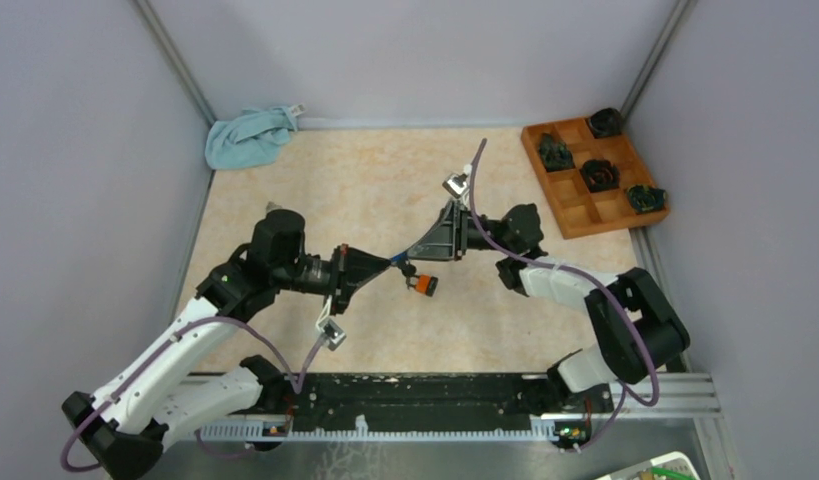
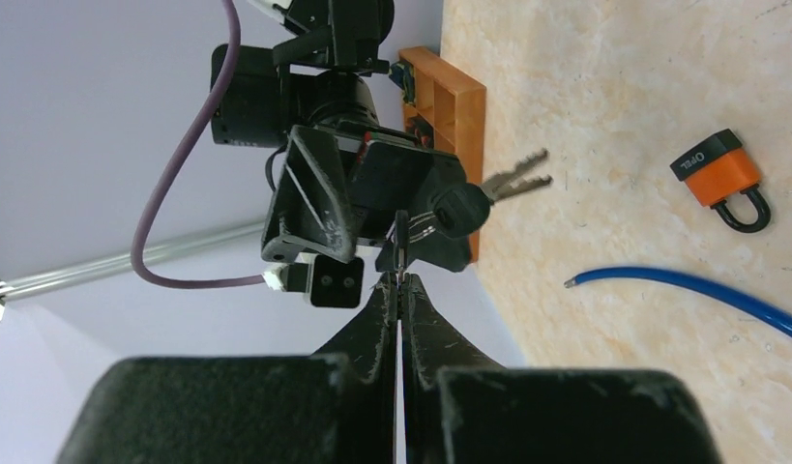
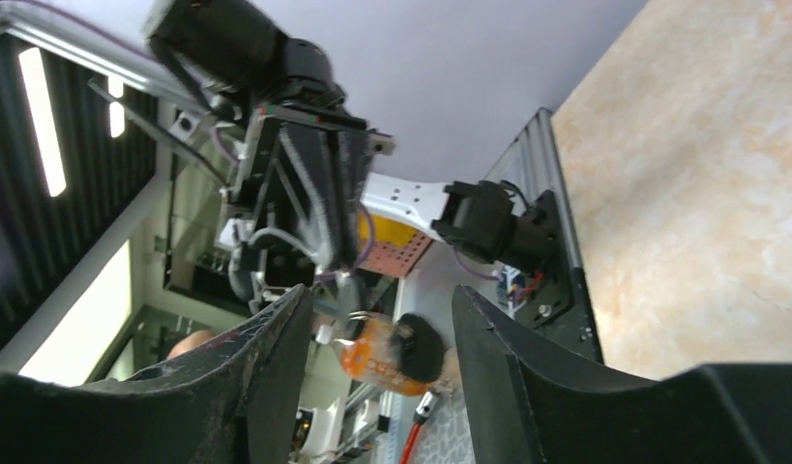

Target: Unlock with the key

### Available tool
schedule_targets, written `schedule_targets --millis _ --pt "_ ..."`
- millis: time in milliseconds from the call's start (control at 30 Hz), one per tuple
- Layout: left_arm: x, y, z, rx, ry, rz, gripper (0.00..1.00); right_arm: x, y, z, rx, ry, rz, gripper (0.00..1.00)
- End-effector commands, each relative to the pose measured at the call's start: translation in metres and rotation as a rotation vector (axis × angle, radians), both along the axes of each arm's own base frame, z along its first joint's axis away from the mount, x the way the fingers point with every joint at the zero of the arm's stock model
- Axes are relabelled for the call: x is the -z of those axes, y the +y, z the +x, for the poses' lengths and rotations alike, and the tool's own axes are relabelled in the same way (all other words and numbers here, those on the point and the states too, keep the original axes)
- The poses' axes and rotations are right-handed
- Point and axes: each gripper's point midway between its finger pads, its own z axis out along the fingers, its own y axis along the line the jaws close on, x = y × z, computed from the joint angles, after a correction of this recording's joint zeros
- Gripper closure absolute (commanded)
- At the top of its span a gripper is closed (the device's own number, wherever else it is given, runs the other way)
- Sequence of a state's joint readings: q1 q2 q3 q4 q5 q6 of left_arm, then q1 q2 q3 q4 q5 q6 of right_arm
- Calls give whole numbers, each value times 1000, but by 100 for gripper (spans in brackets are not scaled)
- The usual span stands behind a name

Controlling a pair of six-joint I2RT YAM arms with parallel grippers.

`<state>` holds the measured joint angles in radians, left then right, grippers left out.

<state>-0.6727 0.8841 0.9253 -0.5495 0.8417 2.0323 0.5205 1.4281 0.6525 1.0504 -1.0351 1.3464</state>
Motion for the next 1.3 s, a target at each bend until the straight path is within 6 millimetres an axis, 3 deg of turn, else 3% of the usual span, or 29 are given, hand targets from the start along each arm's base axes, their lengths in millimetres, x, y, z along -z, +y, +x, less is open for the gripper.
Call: schedule_targets --millis 0,167,400,533,633,967,1267 --pt "-11 -5 -3 94 -283 -17 100 -42 -14 -25 -71 -113 166 46" --pt "-12 -6 -7 121 -293 -27 100 -43 -15 -27 -73 -101 205 50" --pt "-12 -8 -16 159 -264 -40 100 -47 1 0 -41 -162 183 53" --pt "-7 -6 -15 151 -255 -24 100 -55 10 5 -64 -194 173 55" --pt "-4 -6 -13 141 -244 -12 100 -57 13 -5 -116 -202 181 58" --pt "-4 -8 -3 106 -273 -29 100 -33 3 -33 -145 -138 163 65" --pt "-2 -9 6 75 -309 -36 100 -26 -1 -40 -123 -110 126 75"
